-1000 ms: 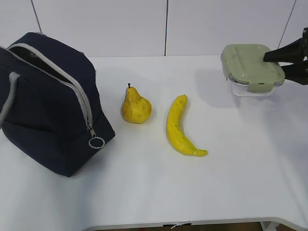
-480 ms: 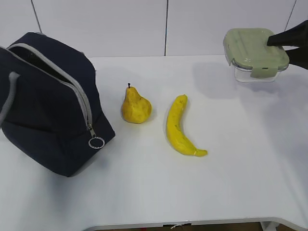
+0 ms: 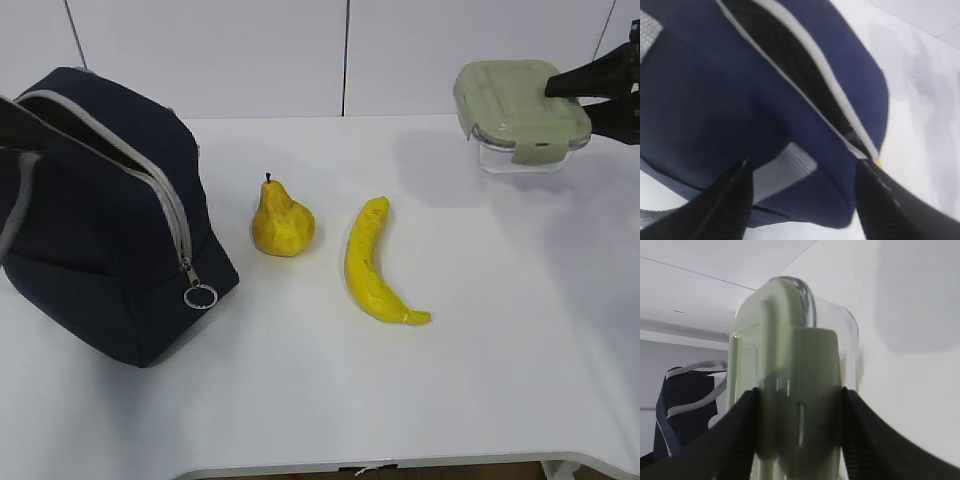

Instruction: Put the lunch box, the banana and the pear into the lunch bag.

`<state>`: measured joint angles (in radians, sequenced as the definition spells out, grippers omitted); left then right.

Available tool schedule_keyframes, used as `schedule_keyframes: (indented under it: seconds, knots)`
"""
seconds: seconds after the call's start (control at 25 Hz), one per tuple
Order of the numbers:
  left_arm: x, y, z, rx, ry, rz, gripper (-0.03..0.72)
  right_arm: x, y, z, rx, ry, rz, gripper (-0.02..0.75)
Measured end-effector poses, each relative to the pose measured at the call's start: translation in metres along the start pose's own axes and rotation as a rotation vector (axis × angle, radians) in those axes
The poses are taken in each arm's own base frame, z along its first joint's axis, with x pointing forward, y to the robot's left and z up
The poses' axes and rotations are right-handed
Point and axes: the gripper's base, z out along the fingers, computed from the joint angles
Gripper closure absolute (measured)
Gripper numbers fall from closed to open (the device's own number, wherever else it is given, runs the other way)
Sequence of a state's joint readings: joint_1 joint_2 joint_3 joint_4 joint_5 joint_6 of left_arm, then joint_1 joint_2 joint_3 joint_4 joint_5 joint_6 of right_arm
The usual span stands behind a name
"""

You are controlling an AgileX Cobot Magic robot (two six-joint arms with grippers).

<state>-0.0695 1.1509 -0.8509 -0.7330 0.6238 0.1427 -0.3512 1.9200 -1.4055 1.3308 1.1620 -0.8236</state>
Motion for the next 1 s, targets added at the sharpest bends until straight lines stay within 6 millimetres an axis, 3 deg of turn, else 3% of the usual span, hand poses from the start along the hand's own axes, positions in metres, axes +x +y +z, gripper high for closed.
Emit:
schedule_keyframes:
  seconds: [0.28,0.84,1.0]
  knots:
    - [-0.003,0.011,0.023,-0.035,0.027,-0.052,0.219,0.003,0.005,0.008,-0.012,0.023,-0.009,0.36]
    - [-0.008,0.009,0.023,-0.01,-0.018,-0.105,0.222,0.004,0.01,0.009,-0.015,0.03,-0.022,0.36]
    - [-0.007,0.01,0.023,-0.018,-0.014,-0.092,0.274,0.004,0.01,0.009,-0.014,0.03,-0.017,0.36]
